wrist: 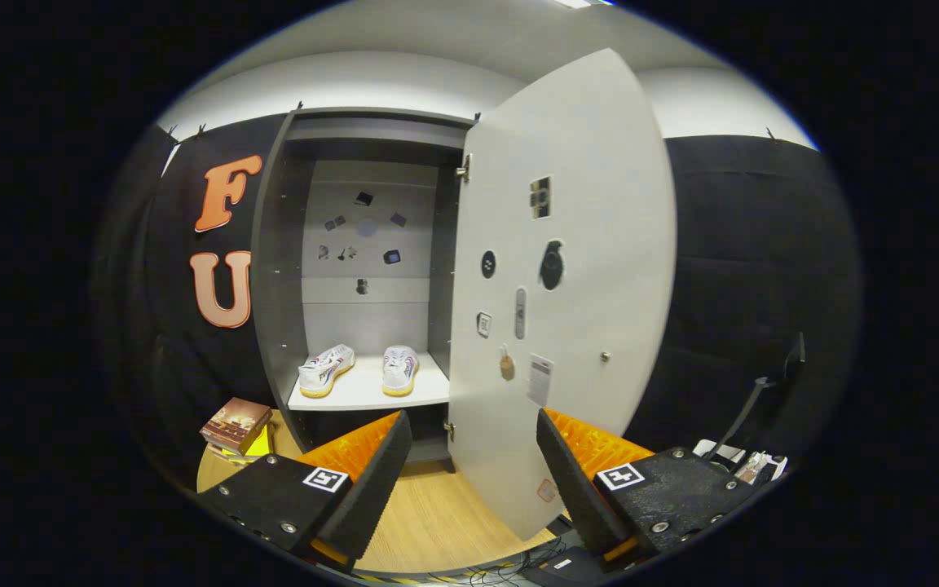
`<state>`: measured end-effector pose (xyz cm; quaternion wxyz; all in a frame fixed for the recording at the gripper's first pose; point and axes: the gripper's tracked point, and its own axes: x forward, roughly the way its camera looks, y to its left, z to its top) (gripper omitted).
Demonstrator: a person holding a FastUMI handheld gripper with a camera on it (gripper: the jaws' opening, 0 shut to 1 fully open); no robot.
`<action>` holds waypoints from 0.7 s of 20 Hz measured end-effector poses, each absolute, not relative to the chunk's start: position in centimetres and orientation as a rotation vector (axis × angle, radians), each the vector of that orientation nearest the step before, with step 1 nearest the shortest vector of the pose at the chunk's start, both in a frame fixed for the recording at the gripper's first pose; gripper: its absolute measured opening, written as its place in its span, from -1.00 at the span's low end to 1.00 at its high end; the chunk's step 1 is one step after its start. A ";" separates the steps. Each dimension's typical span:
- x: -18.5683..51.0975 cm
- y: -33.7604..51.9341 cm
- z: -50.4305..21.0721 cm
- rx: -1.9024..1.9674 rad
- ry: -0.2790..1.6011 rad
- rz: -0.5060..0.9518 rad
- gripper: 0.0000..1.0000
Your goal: Open the shoe cabinet door, grab the shoes and put them into the shoe cabinet, then close the shoe cabinet door.
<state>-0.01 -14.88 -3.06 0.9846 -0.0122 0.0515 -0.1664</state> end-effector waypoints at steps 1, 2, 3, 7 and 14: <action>-1.2 -16.0 -3.0 -0.014 0.102 -0.354 0.91; -2.0 -16.9 -2.6 -0.006 0.098 -0.370 0.91; -2.6 -17.9 -2.2 0.001 0.090 -0.383 0.91; -5.2 -23.2 0.8 -0.023 0.058 -0.448 0.91; -2.7 -33.1 6.2 -0.005 0.003 -0.520 0.91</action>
